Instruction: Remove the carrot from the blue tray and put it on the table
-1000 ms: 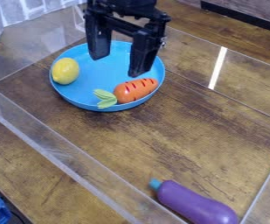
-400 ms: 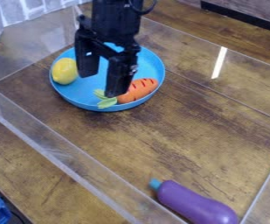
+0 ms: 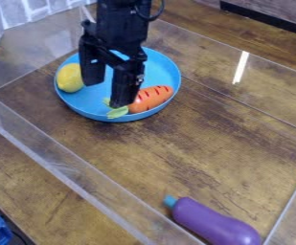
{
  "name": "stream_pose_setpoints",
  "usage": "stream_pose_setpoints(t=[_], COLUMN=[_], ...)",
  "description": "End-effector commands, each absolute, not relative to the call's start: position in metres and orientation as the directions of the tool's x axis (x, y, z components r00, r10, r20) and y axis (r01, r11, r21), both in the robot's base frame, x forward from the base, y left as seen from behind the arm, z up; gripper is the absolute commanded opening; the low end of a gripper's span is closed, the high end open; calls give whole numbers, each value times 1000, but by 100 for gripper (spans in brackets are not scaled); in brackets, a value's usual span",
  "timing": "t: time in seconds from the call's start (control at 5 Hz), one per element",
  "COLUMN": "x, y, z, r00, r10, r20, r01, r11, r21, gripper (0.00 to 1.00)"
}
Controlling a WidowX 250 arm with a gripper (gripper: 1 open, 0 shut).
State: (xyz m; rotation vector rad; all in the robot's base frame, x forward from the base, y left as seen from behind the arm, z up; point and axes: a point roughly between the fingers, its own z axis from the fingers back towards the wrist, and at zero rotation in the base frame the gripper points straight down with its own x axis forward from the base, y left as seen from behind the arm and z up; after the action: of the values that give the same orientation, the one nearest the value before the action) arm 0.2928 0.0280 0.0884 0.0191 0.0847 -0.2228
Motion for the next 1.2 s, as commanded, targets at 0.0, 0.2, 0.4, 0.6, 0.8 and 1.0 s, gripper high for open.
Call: stream_pose_setpoints(t=[0.0,0.2,0.4,0.6,0.8,1.0], x=[303,309,314,311,308,305], y=[29,22,14,16,21,18], z=[98,98,99,101,104,97], r00=[975,981,985,975,965,961], r10=[-218,-194,-173,-222,-262,-275], r20=[-33,-26,-19,-9,-2,6], r01=[219,195,173,222,261,274], r11=[975,980,984,974,964,960], r21=[31,37,43,49,55,61], gripper=[100,100,100,100,100,100])
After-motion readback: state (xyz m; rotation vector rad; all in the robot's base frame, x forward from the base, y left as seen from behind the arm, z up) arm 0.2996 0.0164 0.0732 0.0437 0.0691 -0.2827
